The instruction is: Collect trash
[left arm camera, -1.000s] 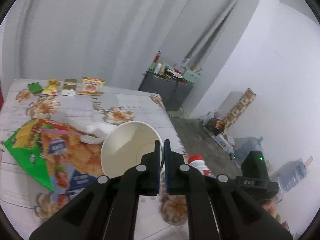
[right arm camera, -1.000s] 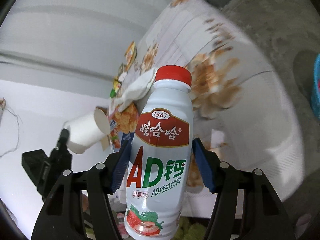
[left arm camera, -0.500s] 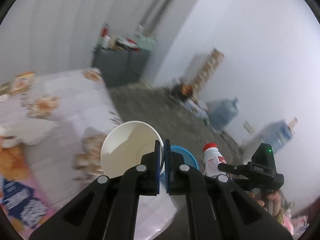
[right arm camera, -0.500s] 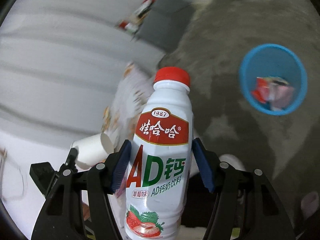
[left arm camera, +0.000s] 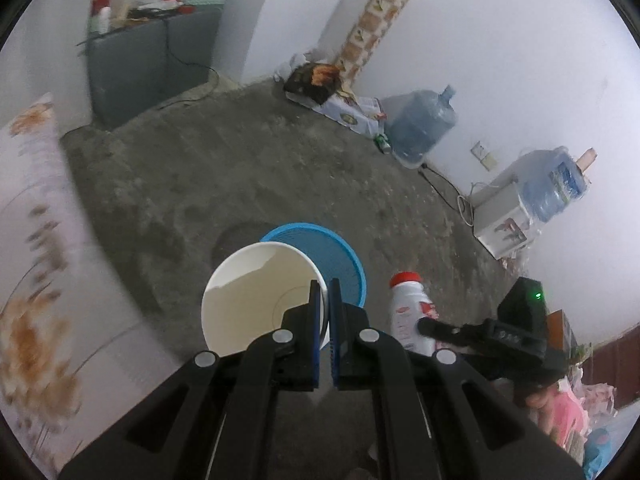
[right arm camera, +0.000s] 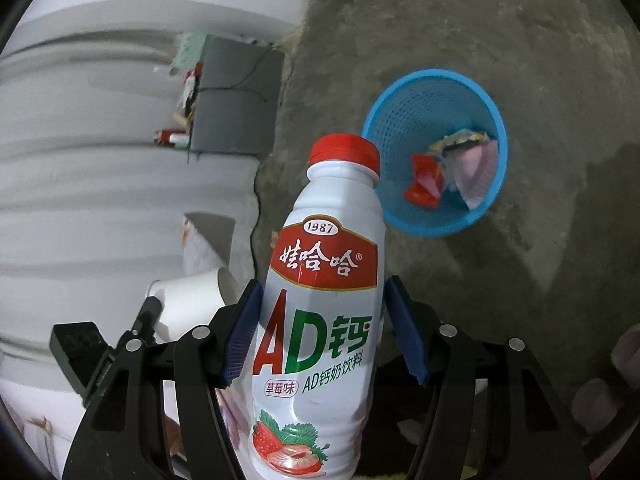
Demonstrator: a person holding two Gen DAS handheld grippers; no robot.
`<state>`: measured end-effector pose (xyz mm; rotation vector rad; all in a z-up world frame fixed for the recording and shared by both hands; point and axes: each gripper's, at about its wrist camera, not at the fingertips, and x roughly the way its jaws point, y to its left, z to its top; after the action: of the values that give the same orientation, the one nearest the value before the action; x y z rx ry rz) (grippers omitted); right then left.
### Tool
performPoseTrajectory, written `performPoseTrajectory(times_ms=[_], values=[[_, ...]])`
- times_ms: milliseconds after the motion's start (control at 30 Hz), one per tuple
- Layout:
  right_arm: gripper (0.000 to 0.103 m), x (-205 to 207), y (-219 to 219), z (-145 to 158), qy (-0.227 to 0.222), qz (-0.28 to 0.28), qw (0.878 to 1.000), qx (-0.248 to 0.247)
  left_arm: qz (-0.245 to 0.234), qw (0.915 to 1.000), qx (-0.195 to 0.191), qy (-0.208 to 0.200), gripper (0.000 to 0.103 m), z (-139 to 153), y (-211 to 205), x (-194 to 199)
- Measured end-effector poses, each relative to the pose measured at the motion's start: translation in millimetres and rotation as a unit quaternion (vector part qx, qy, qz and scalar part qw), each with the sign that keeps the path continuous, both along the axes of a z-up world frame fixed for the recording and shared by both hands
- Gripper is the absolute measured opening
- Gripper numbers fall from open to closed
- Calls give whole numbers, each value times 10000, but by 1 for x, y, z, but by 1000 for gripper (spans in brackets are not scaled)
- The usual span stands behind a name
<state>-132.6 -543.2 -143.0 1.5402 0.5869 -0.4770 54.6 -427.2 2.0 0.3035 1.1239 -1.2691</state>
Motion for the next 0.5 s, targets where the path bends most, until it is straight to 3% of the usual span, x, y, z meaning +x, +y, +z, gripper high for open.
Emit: performPoseTrajectory(times_ms=[67, 133, 167, 233, 333, 500], values=[[63, 0, -22, -15, -2, -263, 9996, 135, -153, 9999, -25, -20, 5, -6, -24, -5], [73, 1, -41, -29, 35, -460, 9988, 143, -331, 9994, -18, 47, 35, -15, -47, -9], [73, 1, -50, -41, 279, -580, 9978, 187, -300, 9995, -8, 30, 41, -19, -53, -9], [74, -1, -57, -55, 589, -748, 9950, 285, -152, 9999, -16, 0, 46, -24, -55, -8], [73, -1, -46, -66, 577, -745, 9948, 381, -109, 9998, -37, 180, 55, -29, -36, -6], [73, -5, -17, -69, 806, -471, 9952, 295, 180, 9991, -46, 387, 62, -21, 12, 7]])
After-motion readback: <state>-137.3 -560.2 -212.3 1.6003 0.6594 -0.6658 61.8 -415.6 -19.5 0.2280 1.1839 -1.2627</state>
